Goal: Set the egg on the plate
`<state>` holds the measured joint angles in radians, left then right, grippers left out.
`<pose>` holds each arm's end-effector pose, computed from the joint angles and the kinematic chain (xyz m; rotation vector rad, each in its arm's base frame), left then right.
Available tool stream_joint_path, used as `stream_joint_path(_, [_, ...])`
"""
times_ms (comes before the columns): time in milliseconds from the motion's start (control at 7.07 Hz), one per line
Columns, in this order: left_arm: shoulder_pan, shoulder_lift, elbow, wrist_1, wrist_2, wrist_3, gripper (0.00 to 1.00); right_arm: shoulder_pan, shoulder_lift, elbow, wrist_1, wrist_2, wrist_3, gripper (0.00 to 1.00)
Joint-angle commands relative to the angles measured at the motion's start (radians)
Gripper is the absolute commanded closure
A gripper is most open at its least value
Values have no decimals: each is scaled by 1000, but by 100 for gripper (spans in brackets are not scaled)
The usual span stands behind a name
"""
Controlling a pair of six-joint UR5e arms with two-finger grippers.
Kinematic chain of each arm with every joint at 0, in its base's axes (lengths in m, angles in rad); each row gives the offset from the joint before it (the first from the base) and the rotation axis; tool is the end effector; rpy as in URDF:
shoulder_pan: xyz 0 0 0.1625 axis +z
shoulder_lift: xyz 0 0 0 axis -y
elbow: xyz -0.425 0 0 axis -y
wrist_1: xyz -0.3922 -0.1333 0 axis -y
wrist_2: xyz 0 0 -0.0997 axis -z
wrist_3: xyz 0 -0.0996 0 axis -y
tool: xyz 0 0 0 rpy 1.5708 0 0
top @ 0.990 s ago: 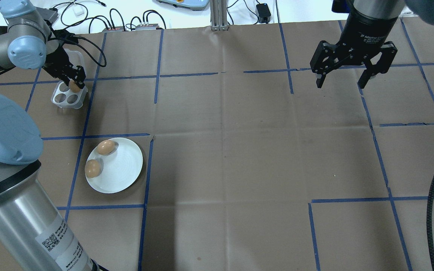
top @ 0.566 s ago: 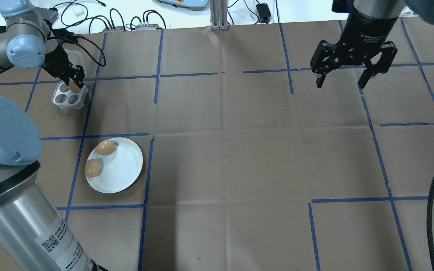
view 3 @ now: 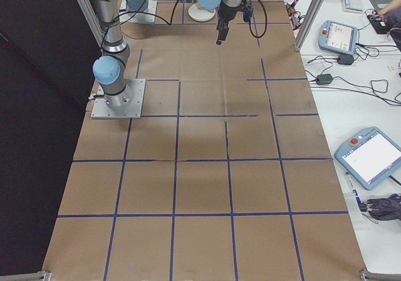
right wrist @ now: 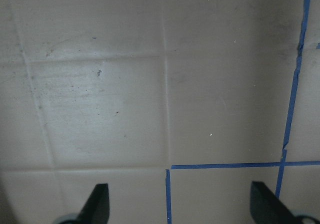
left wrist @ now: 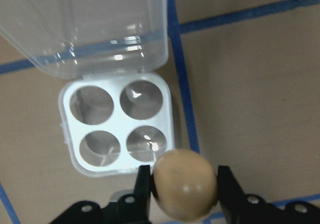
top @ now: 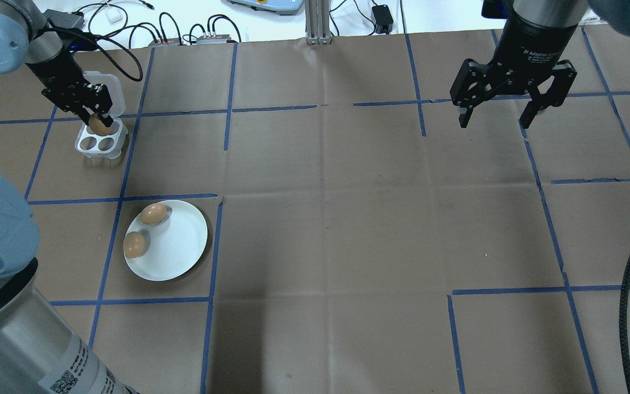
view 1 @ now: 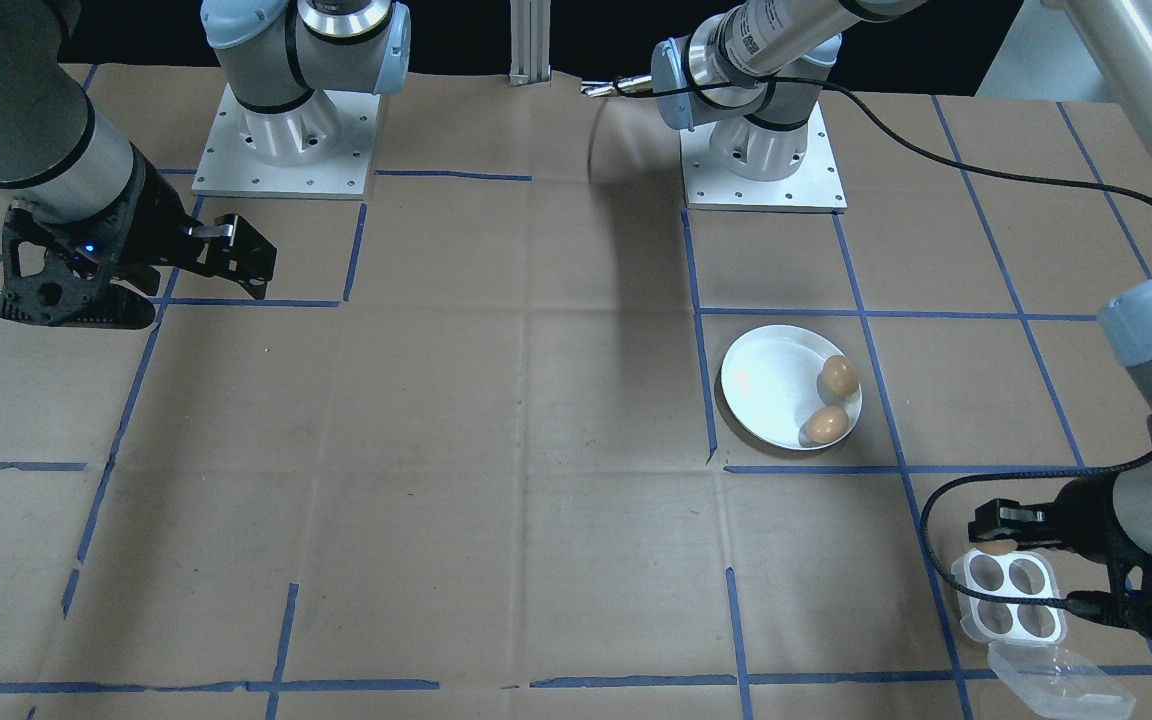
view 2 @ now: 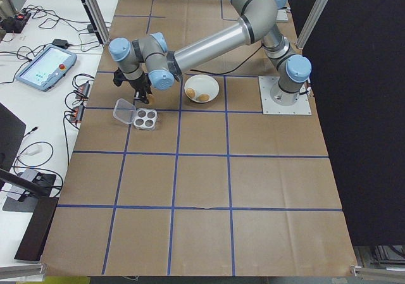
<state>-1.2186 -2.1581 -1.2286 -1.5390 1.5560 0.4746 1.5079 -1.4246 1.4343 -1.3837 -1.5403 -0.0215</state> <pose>0.1123 -0.6963 0.3027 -0.1829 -3.0234 -0.2880 0.1026 -0.5399 0.4620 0.0686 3.0874 0.3026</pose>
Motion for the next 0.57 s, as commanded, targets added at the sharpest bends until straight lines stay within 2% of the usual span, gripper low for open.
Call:
stream_joint_path(0, [-7,120,-133,-118,-45,-135,100,0,1,0,0,0,0,0])
stream_joint_path(283, [-7,289,-407,-93,-44,-260,100,0,0,0,0,0,0,0])
stream_joint_path(424, [-9,317,-514,-31,-48,-292,99,0,0,0,0,0,0,0])
